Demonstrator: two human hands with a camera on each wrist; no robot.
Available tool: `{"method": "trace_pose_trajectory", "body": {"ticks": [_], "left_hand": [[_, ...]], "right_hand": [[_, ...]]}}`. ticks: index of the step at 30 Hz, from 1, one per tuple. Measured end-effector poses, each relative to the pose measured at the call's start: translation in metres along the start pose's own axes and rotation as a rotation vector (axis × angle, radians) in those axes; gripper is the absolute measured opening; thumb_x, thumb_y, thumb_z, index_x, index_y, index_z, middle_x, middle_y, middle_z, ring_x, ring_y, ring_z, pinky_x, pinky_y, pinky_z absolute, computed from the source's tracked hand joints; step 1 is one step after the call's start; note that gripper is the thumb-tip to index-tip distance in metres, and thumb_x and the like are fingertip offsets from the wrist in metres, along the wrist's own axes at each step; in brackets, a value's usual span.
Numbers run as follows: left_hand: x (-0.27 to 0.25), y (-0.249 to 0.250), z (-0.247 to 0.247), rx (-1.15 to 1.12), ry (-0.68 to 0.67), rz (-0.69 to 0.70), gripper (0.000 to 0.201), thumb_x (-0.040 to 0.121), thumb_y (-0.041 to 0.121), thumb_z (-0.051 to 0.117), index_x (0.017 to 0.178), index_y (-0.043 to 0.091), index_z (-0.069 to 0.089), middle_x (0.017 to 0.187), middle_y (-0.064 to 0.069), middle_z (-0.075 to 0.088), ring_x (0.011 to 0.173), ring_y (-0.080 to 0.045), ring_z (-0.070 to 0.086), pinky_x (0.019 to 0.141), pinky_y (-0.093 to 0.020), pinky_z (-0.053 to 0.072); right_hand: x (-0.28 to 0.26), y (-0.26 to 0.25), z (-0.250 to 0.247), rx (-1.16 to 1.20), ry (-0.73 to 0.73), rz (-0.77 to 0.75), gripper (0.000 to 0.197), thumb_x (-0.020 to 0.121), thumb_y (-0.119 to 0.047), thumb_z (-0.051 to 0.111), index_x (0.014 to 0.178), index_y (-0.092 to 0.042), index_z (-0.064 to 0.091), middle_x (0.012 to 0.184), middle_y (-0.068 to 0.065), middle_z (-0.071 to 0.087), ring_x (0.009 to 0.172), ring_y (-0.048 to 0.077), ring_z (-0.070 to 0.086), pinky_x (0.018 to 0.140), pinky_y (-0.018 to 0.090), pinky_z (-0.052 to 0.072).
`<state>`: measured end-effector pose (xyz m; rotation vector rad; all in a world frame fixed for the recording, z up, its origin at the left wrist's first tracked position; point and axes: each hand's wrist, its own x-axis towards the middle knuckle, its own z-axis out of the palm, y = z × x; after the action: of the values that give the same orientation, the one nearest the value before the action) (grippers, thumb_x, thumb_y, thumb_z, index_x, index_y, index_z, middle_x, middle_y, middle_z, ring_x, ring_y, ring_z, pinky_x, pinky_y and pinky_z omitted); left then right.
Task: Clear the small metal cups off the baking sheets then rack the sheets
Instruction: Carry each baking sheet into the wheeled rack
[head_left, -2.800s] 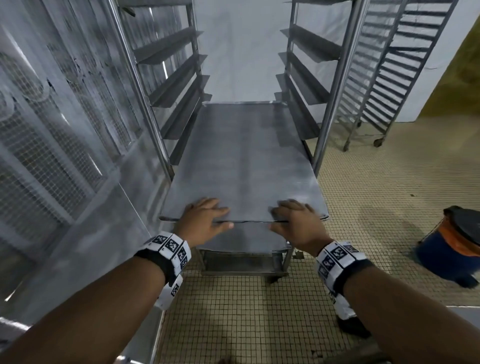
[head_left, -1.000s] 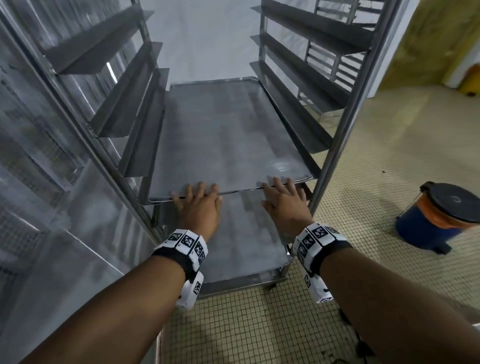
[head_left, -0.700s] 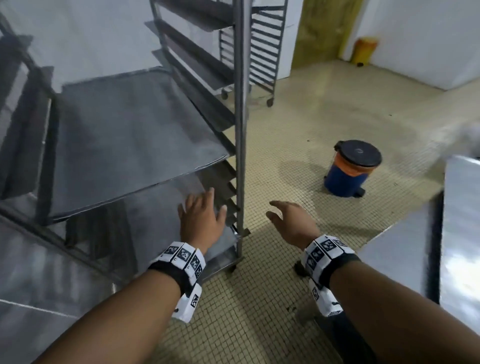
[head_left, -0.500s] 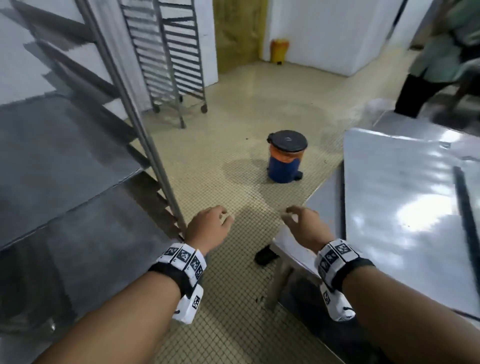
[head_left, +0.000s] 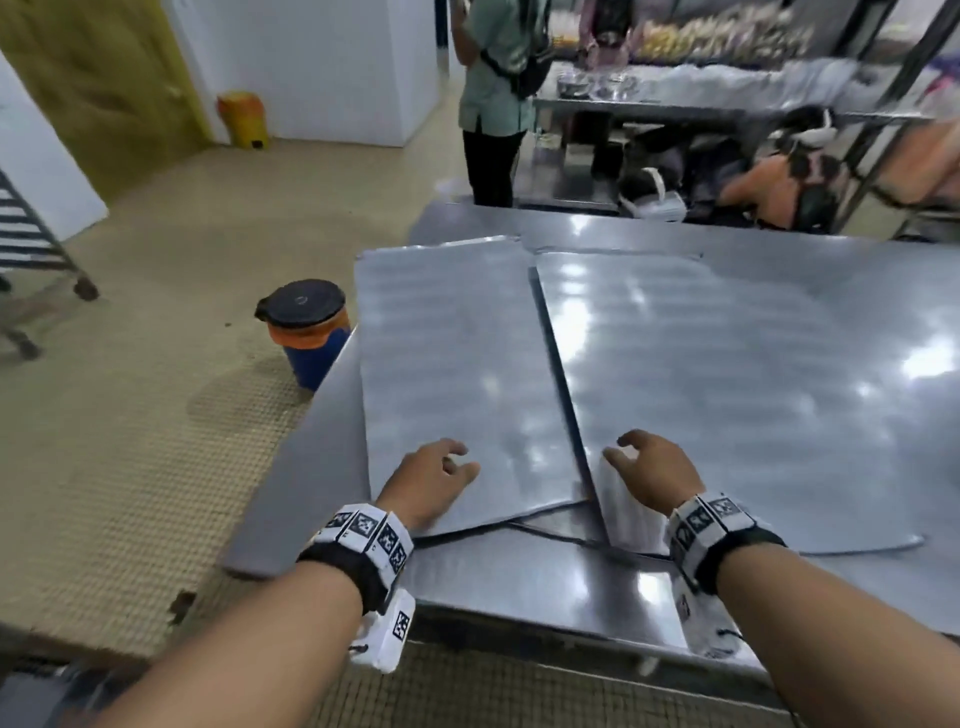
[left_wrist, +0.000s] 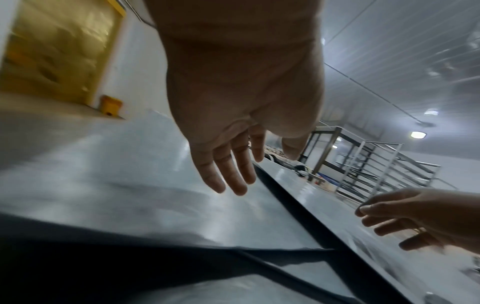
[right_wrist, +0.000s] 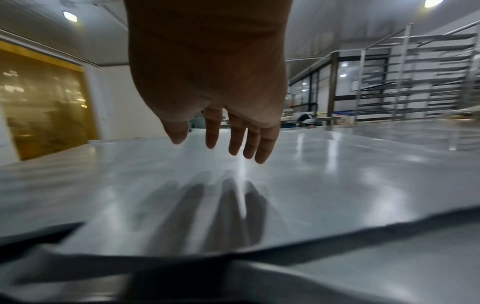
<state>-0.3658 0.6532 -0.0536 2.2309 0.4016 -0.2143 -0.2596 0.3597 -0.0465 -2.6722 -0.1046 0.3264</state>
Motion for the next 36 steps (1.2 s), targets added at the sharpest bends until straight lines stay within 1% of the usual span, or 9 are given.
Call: {"method": "trace_pose_trajectory", "body": {"ticks": [6, 11, 14, 16, 20, 26, 30, 33, 36], "left_hand": [[0.047, 0.056, 0.062, -0.038, -0.182, 0.070, 0.061, 0.096, 0.045, 0.062, 0.149, 0.019, 0.046, 0.099, 0.007, 0.067, 0.097, -0.016, 0.067, 0.085, -0.027, 0.048], [0.099, 0.092, 0.098, -0.050, -0.256, 0.036, 0.086, 0.096, 0.048, 0.062, 0.162, 0.017, 0.015, 0.118, -0.003, 0.066, 0.113, -0.022, 0.061, 0.095, -0.033, 0.047], [0.135, 0.109, 0.114, -0.070, -0.247, 0.004, 0.091, 0.096, 0.045, 0.062, 0.162, 0.014, 0.007, 0.138, -0.011, 0.060, 0.125, -0.030, 0.058, 0.103, -0.037, 0.046], [0.158, 0.120, 0.122, -0.078, -0.227, -0.016, 0.083, 0.097, 0.038, 0.062, 0.159, 0.011, 0.015, 0.144, -0.012, 0.055, 0.129, -0.032, 0.054, 0.102, -0.035, 0.043], [0.191, 0.129, 0.135, -0.080, -0.182, -0.047, 0.068, 0.089, 0.037, 0.064, 0.146, 0.010, 0.040, 0.141, -0.014, 0.057, 0.122, -0.034, 0.058, 0.098, -0.037, 0.049], [0.231, 0.134, 0.149, -0.127, -0.081, -0.107, 0.069, 0.078, 0.027, 0.061, 0.143, 0.011, 0.047, 0.129, -0.013, 0.064, 0.106, -0.032, 0.064, 0.084, -0.033, 0.053], [0.228, 0.145, 0.153, -0.192, 0.025, -0.201, 0.040, 0.087, 0.010, 0.059, 0.127, 0.013, 0.054, 0.110, -0.008, 0.067, 0.089, -0.025, 0.065, 0.066, -0.026, 0.048], [0.223, 0.151, 0.163, -0.227, 0.118, -0.246, 0.031, 0.090, 0.005, 0.056, 0.119, 0.015, 0.054, 0.098, -0.003, 0.064, 0.075, -0.015, 0.060, 0.054, -0.020, 0.043], [0.218, 0.153, 0.175, -0.271, 0.231, -0.313, 0.031, 0.090, 0.005, 0.053, 0.121, 0.008, 0.056, 0.104, -0.011, 0.066, 0.079, -0.024, 0.063, 0.060, -0.024, 0.047]], "right_hand": [[0.009, 0.078, -0.018, 0.012, -0.051, 0.169, 0.044, 0.094, -0.043, 0.060, 0.128, -0.016, 0.061, 0.125, 0.012, 0.066, 0.113, 0.028, 0.061, 0.091, 0.034, 0.046], [0.019, 0.113, -0.031, 0.026, -0.035, 0.243, 0.047, 0.090, -0.046, 0.062, 0.128, -0.020, 0.061, 0.126, 0.011, 0.064, 0.114, 0.027, 0.059, 0.095, 0.036, 0.047], [0.030, 0.128, -0.044, 0.047, -0.024, 0.305, 0.047, 0.089, -0.046, 0.062, 0.128, -0.021, 0.061, 0.129, 0.010, 0.064, 0.117, 0.027, 0.059, 0.097, 0.037, 0.046], [0.037, 0.139, -0.054, 0.063, -0.012, 0.350, 0.046, 0.089, -0.045, 0.063, 0.128, -0.020, 0.061, 0.130, 0.009, 0.064, 0.118, 0.026, 0.059, 0.097, 0.036, 0.045], [0.050, 0.160, -0.071, 0.076, -0.021, 0.405, 0.046, 0.091, -0.043, 0.063, 0.130, -0.019, 0.060, 0.133, 0.007, 0.062, 0.121, 0.024, 0.058, 0.099, 0.034, 0.044], [0.096, 0.194, -0.102, 0.091, -0.036, 0.423, 0.047, 0.093, -0.038, 0.065, 0.134, -0.015, 0.057, 0.136, 0.012, 0.060, 0.124, 0.028, 0.056, 0.099, 0.031, 0.040], [0.144, 0.229, -0.121, 0.095, -0.045, 0.387, 0.051, 0.092, -0.037, 0.067, 0.136, -0.015, 0.056, 0.138, 0.014, 0.058, 0.125, 0.030, 0.055, 0.101, 0.032, 0.040], [0.178, 0.258, -0.138, 0.103, -0.030, 0.372, 0.060, 0.088, -0.037, 0.070, 0.141, -0.016, 0.051, 0.140, 0.017, 0.056, 0.127, 0.033, 0.054, 0.103, 0.037, 0.042], [0.204, 0.286, -0.146, 0.097, 0.001, 0.376, 0.072, 0.084, -0.039, 0.073, 0.145, -0.013, 0.043, 0.139, 0.022, 0.055, 0.126, 0.040, 0.053, 0.103, 0.042, 0.043]]}}
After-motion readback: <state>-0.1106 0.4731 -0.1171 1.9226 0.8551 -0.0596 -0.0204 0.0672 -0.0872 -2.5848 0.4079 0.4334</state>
